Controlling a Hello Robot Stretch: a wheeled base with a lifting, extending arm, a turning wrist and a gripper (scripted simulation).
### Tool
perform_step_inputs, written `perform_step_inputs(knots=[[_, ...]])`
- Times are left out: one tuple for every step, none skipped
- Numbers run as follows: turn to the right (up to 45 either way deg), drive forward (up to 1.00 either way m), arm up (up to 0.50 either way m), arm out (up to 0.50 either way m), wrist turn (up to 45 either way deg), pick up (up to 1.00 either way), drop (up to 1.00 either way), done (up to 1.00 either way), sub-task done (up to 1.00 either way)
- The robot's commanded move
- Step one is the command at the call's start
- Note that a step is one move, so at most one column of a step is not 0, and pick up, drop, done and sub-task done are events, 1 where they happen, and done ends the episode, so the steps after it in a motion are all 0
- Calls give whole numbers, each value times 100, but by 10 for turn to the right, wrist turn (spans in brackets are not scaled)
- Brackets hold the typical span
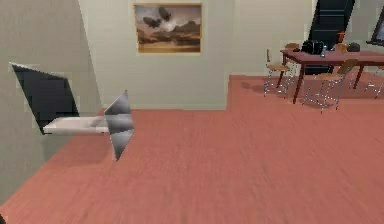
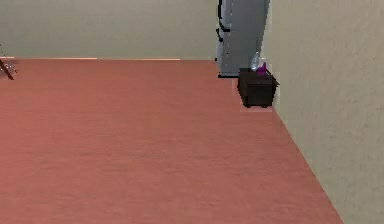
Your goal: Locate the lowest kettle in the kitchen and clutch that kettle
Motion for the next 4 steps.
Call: perform_step_inputs(knots=[[0,15,0,0,0,0,0,0,0],[-450,0,0,0,0,0,0,0,0],[-450,0,0,0,0,0,0,0,0],[-450,0,0,0,0,0,0,0,0]])
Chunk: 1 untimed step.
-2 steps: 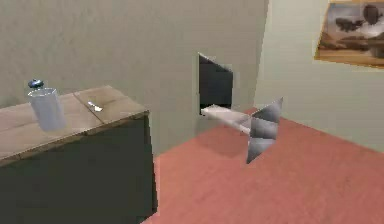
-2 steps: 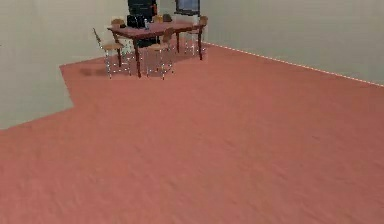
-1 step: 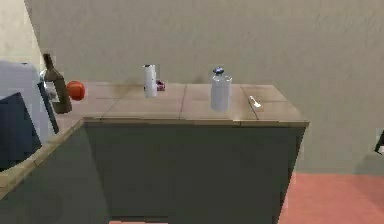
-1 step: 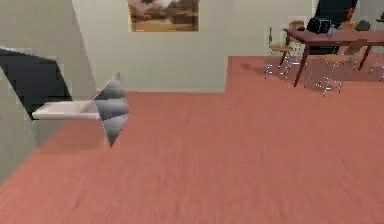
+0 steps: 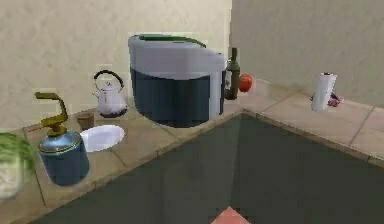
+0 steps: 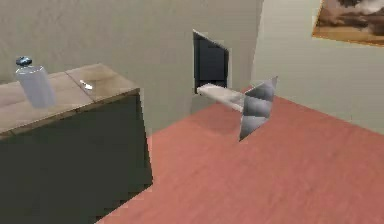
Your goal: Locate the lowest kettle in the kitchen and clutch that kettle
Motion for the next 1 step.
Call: perform_step_inputs(knots=[[450,0,0,0,0,0,0,0,0]])
